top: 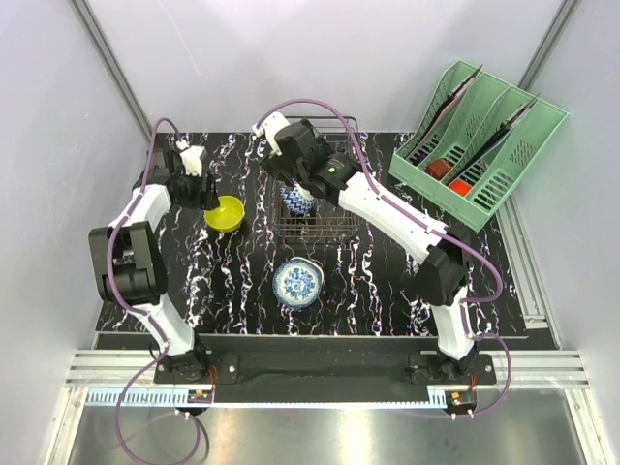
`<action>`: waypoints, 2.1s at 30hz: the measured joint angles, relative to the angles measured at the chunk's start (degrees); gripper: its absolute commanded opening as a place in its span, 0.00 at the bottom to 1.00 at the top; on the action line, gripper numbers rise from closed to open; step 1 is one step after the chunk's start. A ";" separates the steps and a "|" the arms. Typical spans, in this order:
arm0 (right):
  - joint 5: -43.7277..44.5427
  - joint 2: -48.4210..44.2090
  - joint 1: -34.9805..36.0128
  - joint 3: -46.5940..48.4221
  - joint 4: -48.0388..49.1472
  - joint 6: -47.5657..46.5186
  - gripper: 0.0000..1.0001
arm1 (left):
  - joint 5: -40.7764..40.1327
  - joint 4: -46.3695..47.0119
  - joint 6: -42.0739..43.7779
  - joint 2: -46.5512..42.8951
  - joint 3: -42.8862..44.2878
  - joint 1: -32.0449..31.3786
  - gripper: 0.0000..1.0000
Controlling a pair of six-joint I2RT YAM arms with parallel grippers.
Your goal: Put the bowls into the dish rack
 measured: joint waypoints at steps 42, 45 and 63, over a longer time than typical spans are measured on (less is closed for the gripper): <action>-55.39 -4.07 -19.08 -0.24 -8.04 21.59 1.00 | 23.23 -10.54 -1.40 -3.50 13.84 -16.24 0.00; -64.98 -5.18 -19.71 -3.45 -4.83 26.67 1.00 | 23.28 -10.10 -2.21 -3.82 14.43 -20.41 0.00; -84.96 -4.02 -22.03 -10.67 3.37 37.07 1.00 | 19.47 -0.68 -6.78 -7.52 14.56 -22.84 0.00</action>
